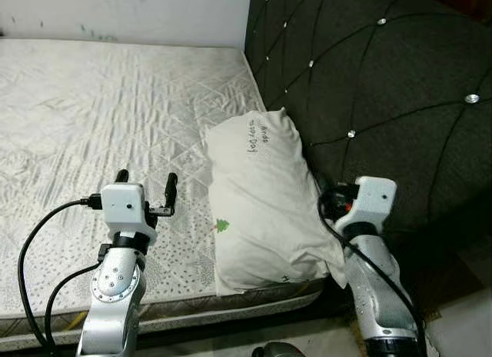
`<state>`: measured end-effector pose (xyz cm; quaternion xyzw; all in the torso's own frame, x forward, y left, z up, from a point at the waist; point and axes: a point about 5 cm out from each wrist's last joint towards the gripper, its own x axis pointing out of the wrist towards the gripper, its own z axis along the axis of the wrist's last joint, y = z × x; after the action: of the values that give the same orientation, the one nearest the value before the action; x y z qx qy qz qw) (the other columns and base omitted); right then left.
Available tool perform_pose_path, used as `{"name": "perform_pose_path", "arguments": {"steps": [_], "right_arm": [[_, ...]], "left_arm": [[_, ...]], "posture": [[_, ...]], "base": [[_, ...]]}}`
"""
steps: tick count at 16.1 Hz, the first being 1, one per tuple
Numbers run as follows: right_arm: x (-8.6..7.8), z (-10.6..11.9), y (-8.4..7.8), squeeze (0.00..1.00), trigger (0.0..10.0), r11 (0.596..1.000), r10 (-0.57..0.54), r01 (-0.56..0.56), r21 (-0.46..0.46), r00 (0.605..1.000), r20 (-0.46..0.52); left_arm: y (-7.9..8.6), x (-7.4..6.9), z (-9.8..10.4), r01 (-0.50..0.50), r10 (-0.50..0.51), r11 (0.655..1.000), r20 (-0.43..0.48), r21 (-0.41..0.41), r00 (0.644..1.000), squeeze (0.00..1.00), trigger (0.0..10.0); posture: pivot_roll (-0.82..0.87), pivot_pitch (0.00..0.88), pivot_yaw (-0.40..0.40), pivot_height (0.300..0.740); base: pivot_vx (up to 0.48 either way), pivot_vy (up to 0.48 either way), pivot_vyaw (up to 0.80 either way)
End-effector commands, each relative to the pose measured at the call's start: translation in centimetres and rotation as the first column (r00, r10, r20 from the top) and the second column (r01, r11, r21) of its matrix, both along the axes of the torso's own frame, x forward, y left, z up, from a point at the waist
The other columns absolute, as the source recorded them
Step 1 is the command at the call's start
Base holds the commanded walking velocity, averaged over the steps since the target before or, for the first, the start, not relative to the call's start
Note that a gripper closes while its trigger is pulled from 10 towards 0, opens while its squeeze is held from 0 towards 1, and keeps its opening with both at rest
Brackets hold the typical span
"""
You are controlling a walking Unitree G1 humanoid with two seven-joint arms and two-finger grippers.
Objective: Clean up the room
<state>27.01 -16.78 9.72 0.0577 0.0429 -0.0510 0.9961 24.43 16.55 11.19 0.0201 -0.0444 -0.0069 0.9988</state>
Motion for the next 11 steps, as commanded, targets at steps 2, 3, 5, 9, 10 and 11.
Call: {"name": "perform_pose_path", "arguments": {"steps": [2, 3, 5, 9, 10, 11], "right_arm": [[-0.5, -0.3, -0.2, 0.00, 10.0, 1.000, 0.003, -0.002, 0.028, 1.000, -0.019], [-0.8, -0.5, -0.3, 0.00, 10.0, 0.999, -0.022, 0.022, 0.037, 1.000, -0.013], [-1.0, -0.5, 0.2, 0.00, 10.0, 1.000, -0.004, 0.003, -0.017, 1.000, -0.015], [-1.3, -0.2, 1.1, 0.00, 10.0, 0.997, 0.068, -0.068, -0.041, 0.998, 0.001], [-1.4, -0.2, 0.8, 0.00, 10.0, 0.998, 0.055, -0.055, -0.034, 0.998, 0.003], [-1.6, -0.3, 0.8, 0.00, 10.0, 0.999, 0.043, -0.043, -0.014, 0.999, -0.021]], "left_arm": [[-0.2, 0.1, 0.0, 0.014, -0.014, 1.000, 0.005, -0.001, 1.000, 0.00, 10.0], [-0.2, 0.1, 0.0, 0.014, -0.014, 1.000, 0.005, 0.000, 1.000, 0.00, 10.0], [-0.2, 0.1, -0.1, 0.016, -0.016, 1.000, 0.008, 0.006, 1.000, 0.00, 10.0], [-0.2, 0.2, -0.1, 0.019, -0.019, 1.000, 0.013, 0.008, 1.000, 0.00, 10.0], [-0.2, 0.2, -0.1, 0.017, -0.017, 1.000, 0.014, 0.007, 1.000, 0.00, 10.0], [-0.1, 0.2, -0.1, 0.015, -0.015, 1.000, 0.015, 0.006, 1.000, 0.00, 10.0]], "posture": [[0.08, 0.000, -0.069, 0.740], [0.08, 0.000, -0.069, 0.740], [0.08, 0.000, -0.069, 0.740], [0.08, 0.000, -0.072, 0.740], [0.08, 0.000, -0.073, 0.740], [0.08, 0.000, -0.073, 0.740]], "base": [[0.000, 0.000, 0.00], [0.000, 0.000, 0.00], [0.000, 0.000, 0.00], [0.000, 0.000, 0.00], [0.000, 0.000, 0.00], [0.000, 0.000, 0.00]]}}
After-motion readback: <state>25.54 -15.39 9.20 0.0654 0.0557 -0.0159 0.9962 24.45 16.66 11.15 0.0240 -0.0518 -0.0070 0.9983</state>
